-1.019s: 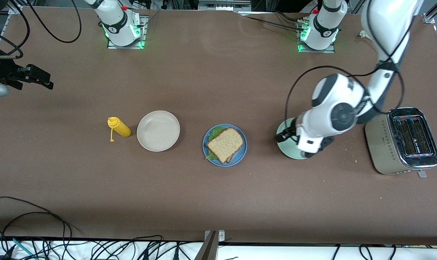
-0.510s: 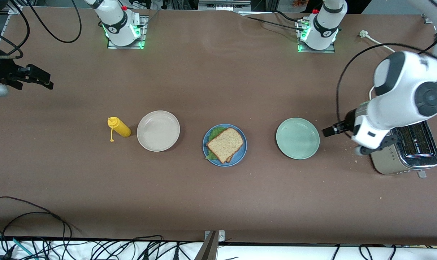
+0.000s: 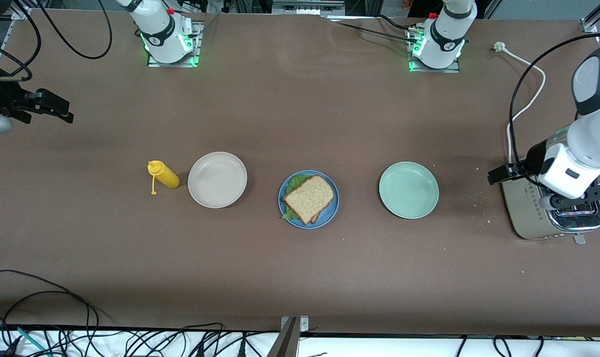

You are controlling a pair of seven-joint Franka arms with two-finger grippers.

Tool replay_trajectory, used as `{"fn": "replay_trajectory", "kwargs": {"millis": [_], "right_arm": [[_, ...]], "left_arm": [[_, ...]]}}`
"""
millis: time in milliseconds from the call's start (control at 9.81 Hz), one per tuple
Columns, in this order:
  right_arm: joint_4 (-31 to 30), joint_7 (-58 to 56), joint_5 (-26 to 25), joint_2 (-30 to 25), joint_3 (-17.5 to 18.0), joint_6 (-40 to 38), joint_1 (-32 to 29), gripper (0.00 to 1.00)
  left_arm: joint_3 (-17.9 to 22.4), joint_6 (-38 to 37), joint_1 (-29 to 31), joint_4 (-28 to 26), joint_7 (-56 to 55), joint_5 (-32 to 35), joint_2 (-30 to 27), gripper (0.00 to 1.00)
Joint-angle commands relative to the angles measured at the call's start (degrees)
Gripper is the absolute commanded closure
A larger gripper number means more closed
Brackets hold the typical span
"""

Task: Make sandwich in blue plate with both arms
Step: 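Withdraw the left gripper back beside the toaster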

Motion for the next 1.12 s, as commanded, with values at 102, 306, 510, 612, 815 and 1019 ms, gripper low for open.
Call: {"fn": "replay_trajectory", "kwargs": {"millis": [102,306,510,612,815,1019], "right_arm": [[1.1,0.6,0.5,0.4,0.0,-0.6,0.0,0.0],[1.1,0.6,0.4,0.4,0.0,-0.5,-0.1,0.0],[1.2,0.6,-0.1,0.4,0.1,-0.5,0.0,0.0],[1.1,0.6,-0.1,0.4,0.1,-0.4,0.1,0.0],[1.1,0.6,-0.1,0.4,0.0,-0.3,0.0,0.0],[1.2,0.6,-0.1,0.4,0.1,-0.3,0.1,0.0]], "left_arm": [[-0.3,-3.8,1.8,4.9,7.5,1.5,0.1,0.0],[-0.4,-3.8,2.6,4.9,9.7,1.4,0.1,0.0],[-0.4,-4.0,2.6,4.9,9.8,1.3,0.1,0.0],[-0.4,-4.0,2.6,4.9,9.8,1.3,0.1,0.0],[-0.4,-4.0,2.6,4.9,9.9,1.4,0.1,0.0],[-0.5,-4.0,2.6,4.9,10.1,1.4,0.1,0.0]]}}
